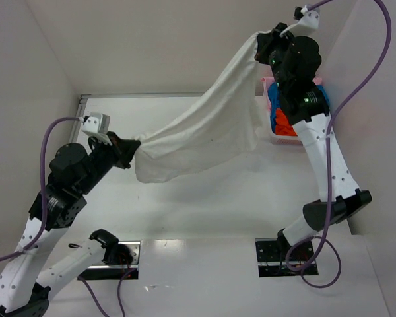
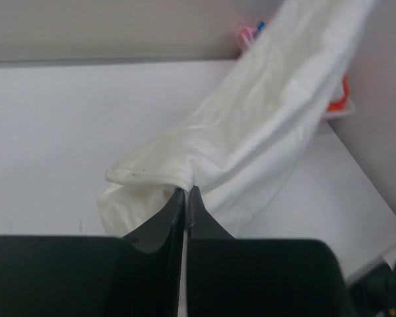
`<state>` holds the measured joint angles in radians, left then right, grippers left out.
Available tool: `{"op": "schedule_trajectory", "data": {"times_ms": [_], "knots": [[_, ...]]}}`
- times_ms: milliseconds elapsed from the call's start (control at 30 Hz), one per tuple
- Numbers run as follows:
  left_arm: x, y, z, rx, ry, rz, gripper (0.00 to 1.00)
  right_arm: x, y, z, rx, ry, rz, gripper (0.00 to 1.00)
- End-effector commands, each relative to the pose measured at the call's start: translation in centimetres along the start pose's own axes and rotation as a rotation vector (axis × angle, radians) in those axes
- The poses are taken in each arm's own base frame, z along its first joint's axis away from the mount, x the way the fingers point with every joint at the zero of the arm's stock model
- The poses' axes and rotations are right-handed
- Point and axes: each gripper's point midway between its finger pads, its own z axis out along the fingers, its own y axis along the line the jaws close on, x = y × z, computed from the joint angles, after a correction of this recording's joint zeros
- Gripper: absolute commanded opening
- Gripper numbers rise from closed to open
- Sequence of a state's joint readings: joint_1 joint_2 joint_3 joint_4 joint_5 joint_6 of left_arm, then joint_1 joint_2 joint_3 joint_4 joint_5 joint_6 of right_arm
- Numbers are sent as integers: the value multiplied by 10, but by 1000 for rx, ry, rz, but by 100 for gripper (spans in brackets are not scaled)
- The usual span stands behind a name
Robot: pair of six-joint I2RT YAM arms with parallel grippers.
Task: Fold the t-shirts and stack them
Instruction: Move the tshirt to the center of the board
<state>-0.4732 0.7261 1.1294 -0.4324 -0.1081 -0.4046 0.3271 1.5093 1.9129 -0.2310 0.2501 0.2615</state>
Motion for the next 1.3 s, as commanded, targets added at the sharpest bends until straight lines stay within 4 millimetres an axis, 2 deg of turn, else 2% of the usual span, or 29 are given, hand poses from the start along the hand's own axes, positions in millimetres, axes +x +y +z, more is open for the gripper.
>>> {"op": "schedule_trajectory", "data": {"times_ms": [0,100,200,333,400,433,500,600,700,733,767,800,833,867,900,933,967,1000,1033,1067,1100,1133,1167,1200,1233,1267], "knots": [[20,-35,-21,222,75,-18,0,-39,24,10,-90,-102,31,1],[35,-34,-27,243,129,17,0,-26,29,19,-116,-72,38,1],[38,-35,-28,253,140,39,0,-21,29,22,-113,-62,46,1],[44,-22,-17,184,163,58,0,-14,27,23,-107,-44,31,1],[39,-15,-13,141,146,72,0,-21,25,17,-100,-58,21,1],[36,-12,-11,119,142,74,0,-14,23,18,-94,-41,17,1],[28,-2,-6,51,112,65,0,-8,16,16,-66,-27,1,1],[5,21,-1,-106,30,46,0,-4,3,4,-16,-6,-7,1],[-37,39,-1,-254,-97,24,0,12,-10,-15,22,44,-11,1],[-44,43,7,-290,-105,40,0,35,-18,-20,39,98,-15,1],[-69,46,3,-335,-167,42,0,28,-18,-35,25,93,-11,1],[-81,47,6,-353,-185,68,0,34,-14,-44,-8,118,1,1],[-82,49,23,-379,-158,95,0,53,-16,-52,-24,172,-7,1],[-93,51,27,-411,-171,103,0,52,-13,-71,-60,197,-6,1],[-118,43,22,-403,-201,93,0,58,-8,-82,-96,225,9,1],[-120,41,36,-409,-180,100,0,80,0,-97,-173,300,26,1],[-129,38,38,-404,-195,95,0,84,7,-111,-217,324,75,1],[-132,33,41,-382,-197,94,0,70,17,-138,-283,304,113,1],[-133,31,44,-373,-192,110,0,92,28,-159,-378,385,153,2],[-136,29,43,-361,-196,118,0,94,33,-173,-414,405,191,3],[-128,31,48,-370,-163,128,0,101,35,-188,-424,456,262,5],[-121,31,54,-362,-133,136,0,119,34,-209,-443,524,294,8],[-113,31,56,-356,-107,143,0,136,29,-219,-422,584,318,10],[-102,32,61,-354,-74,138,0,162,18,-232,-370,676,337,16],[-91,30,65,-333,-40,136,0,196,4,-246,-323,759,341,23],[-84,29,64,-321,-27,129,0,212,-10,-250,-246,788,345,35]]}}
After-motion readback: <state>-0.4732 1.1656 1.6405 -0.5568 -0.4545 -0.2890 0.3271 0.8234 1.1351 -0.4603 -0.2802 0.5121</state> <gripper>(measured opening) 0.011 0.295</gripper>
